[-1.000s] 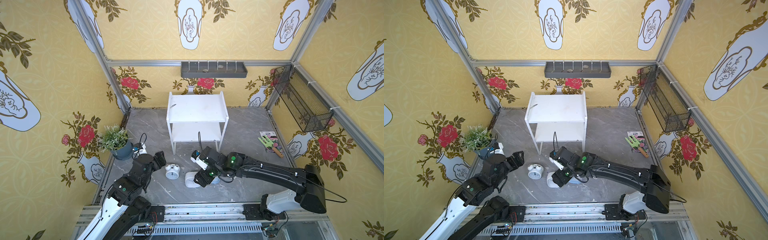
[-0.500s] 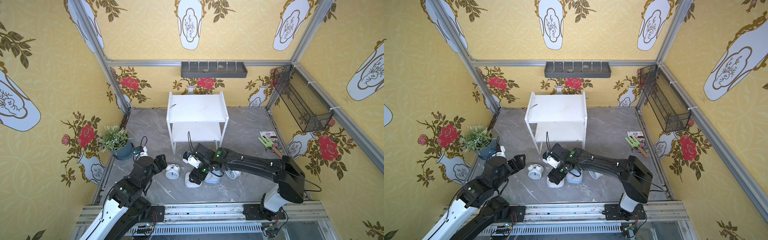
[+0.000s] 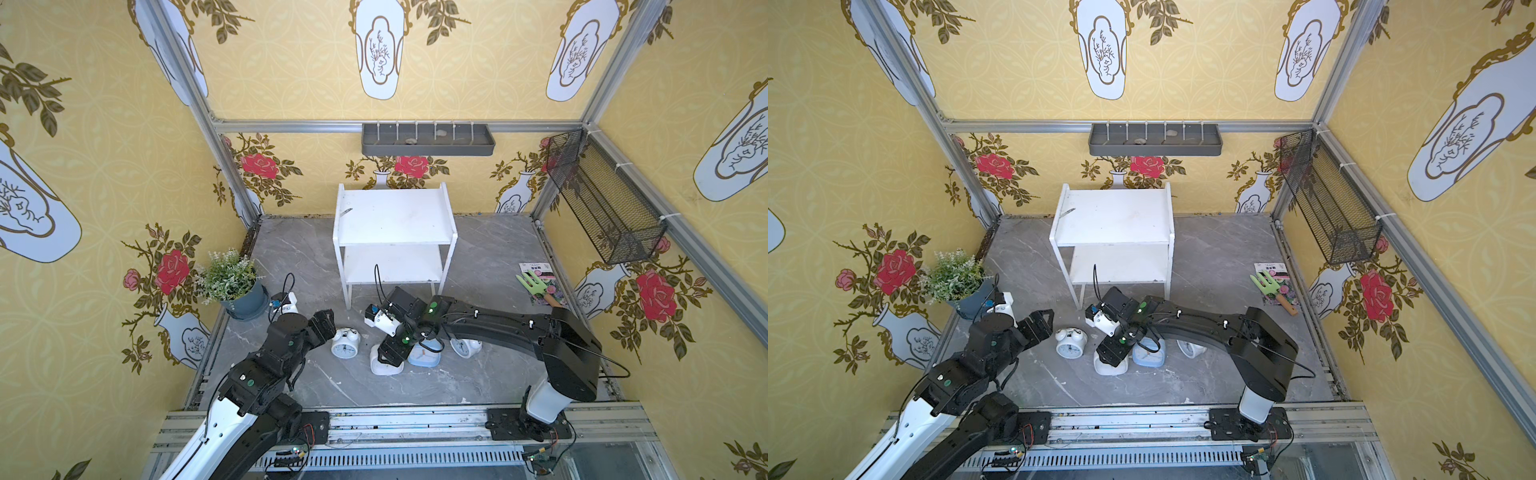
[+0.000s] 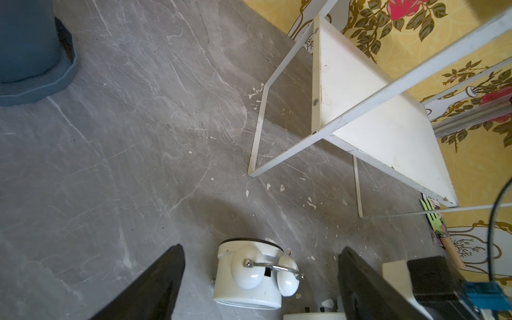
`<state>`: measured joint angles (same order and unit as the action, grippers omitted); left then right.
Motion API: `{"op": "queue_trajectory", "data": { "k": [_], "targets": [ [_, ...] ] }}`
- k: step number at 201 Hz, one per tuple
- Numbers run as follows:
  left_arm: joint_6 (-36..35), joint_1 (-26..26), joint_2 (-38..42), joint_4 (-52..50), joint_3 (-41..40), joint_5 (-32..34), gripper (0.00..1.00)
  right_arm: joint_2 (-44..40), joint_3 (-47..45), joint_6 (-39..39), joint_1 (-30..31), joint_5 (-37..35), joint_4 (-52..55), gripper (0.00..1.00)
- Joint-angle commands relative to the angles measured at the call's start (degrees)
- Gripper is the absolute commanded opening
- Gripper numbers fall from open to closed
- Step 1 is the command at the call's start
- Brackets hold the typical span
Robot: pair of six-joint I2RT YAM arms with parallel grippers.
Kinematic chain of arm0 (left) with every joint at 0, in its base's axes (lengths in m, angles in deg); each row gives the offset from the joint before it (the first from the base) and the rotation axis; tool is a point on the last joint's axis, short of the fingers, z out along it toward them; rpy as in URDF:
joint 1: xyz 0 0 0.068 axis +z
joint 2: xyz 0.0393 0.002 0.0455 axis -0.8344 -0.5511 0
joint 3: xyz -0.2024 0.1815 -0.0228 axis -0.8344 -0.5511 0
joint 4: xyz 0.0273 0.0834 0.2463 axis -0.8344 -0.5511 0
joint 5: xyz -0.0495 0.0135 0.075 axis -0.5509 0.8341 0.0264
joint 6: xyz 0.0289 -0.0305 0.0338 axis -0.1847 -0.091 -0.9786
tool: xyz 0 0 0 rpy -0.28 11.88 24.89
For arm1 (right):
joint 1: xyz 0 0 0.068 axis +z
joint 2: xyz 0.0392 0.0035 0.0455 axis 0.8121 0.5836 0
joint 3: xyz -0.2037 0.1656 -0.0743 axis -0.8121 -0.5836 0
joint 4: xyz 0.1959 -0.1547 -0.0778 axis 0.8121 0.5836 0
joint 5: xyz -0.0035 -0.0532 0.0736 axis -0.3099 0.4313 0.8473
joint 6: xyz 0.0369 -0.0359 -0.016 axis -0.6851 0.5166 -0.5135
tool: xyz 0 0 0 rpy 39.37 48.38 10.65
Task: Place the alarm clocks on the shelf by style
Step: Pick up the alarm from the center of the board.
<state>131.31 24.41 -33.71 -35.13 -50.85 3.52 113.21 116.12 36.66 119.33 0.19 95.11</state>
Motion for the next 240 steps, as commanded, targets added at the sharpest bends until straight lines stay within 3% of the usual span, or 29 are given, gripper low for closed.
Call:
{"op": "queue_trajectory", "data": {
  "k": [1,41,127,240],
  "targets": [
    [-0.4,0.1,0.4,1.6,-0.4,-0.5,0.90,-0.1,-0.3,0.1,0.1,1.2,-1.4,0.73],
    [-0.3,0.1,0.5,1.7,-0.5,-0.3,0.90,-0.6,-1.3,-0.3,0.2,1.6,-1.7,0.61],
    [0.3,0.1,-0.3,2.8,-1.2,-0.5,0.88,-1.9,-2.1,-1.1,0.4,2.8,-2.3,0.57],
    [-0.6,0.1,-0.4,2.9,-0.3,-1.9,0.88,-2.0,-2.1,-1.2,0.6,4.2,-1.6,0.33]
  ]
}}
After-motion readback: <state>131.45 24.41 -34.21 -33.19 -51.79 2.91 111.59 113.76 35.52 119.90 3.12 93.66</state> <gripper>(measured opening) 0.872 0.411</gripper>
